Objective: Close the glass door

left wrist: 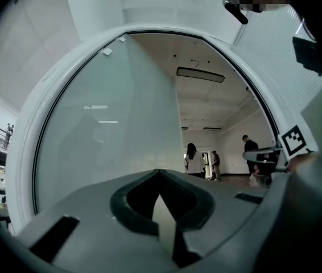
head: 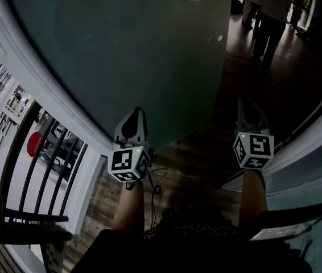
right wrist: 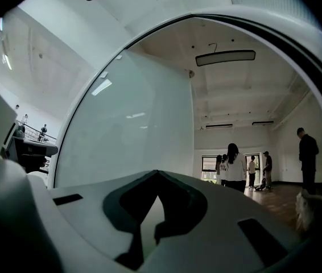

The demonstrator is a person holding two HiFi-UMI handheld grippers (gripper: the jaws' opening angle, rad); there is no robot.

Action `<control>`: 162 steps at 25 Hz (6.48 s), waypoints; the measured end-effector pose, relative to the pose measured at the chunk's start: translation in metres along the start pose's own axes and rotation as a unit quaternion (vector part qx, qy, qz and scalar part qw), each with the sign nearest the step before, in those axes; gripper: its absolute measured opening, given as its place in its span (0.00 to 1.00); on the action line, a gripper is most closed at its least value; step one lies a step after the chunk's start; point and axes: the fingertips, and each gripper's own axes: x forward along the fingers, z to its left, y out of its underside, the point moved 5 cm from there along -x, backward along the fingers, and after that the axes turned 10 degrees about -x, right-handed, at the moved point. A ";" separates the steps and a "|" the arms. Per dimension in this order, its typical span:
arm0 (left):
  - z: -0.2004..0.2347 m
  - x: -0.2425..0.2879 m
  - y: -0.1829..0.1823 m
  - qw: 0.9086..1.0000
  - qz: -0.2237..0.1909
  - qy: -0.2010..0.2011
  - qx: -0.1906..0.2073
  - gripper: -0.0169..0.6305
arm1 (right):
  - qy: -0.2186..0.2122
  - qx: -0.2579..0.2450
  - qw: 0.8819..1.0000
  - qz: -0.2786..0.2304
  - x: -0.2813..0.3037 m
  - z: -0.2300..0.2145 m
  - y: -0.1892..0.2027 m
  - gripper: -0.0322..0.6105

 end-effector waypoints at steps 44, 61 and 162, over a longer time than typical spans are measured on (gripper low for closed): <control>0.098 0.313 0.039 0.999 0.005 -0.026 0.024 0.03 | -0.040 0.005 0.998 0.041 0.395 -0.066 0.141 0.05; 0.100 0.333 0.042 0.999 0.016 -0.007 0.028 0.03 | -0.094 0.032 0.990 0.103 0.475 -0.072 0.212 0.26; 0.011 -0.016 -0.023 0.991 0.006 0.135 -0.001 0.03 | 0.183 0.053 0.957 0.221 0.050 -0.053 0.130 0.24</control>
